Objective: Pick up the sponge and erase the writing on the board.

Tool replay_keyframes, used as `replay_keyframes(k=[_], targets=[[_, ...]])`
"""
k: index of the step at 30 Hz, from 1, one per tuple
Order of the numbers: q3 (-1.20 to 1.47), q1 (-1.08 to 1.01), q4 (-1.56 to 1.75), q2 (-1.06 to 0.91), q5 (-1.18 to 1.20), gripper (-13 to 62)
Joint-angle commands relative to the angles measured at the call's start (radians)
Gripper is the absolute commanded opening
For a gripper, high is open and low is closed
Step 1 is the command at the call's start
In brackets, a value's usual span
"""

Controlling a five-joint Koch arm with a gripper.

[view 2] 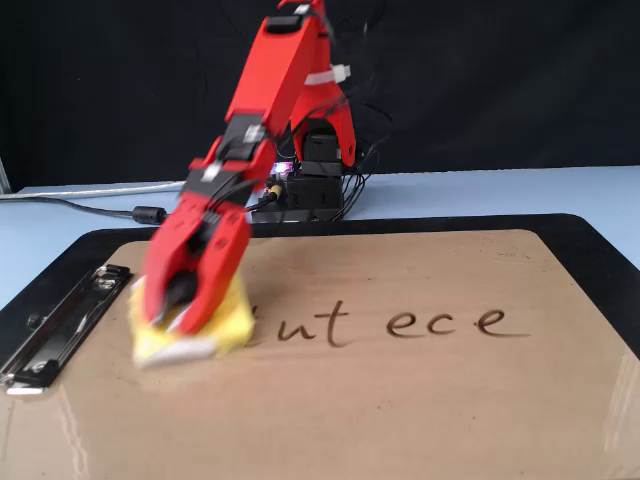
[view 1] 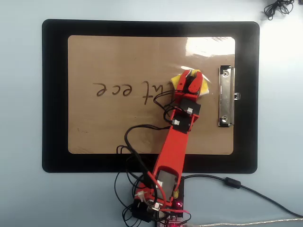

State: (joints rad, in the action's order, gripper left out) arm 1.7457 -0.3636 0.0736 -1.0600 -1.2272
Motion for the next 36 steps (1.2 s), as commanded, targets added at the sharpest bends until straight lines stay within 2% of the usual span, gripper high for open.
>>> replay_keyframes(k=[1, 4, 7, 13, 16, 20, 23, 26, 33, 36], targets=[[0.005, -0.006, 0.002, 0.063, -0.038, -8.2], [0.146, -0.008, 0.005, -0.002, -0.089, -8.2], [0.380, -0.008, 0.018, -0.253, -0.117, -8.2], [0.660, -0.008, 0.014, -0.580, -0.120, -8.2], [0.611, -0.009, 0.023, -0.517, -0.114, -8.2], [0.321, -0.011, 0.023, -0.213, -0.110, -8.2], [0.156, -0.008, 0.021, -0.110, -0.110, -8.2], [0.149, -0.006, 0.017, -0.123, -0.110, -8.2], [0.491, -0.031, 0.011, -0.445, -0.110, -8.2], [0.512, -0.077, 0.011, -0.451, -0.106, -8.2]])
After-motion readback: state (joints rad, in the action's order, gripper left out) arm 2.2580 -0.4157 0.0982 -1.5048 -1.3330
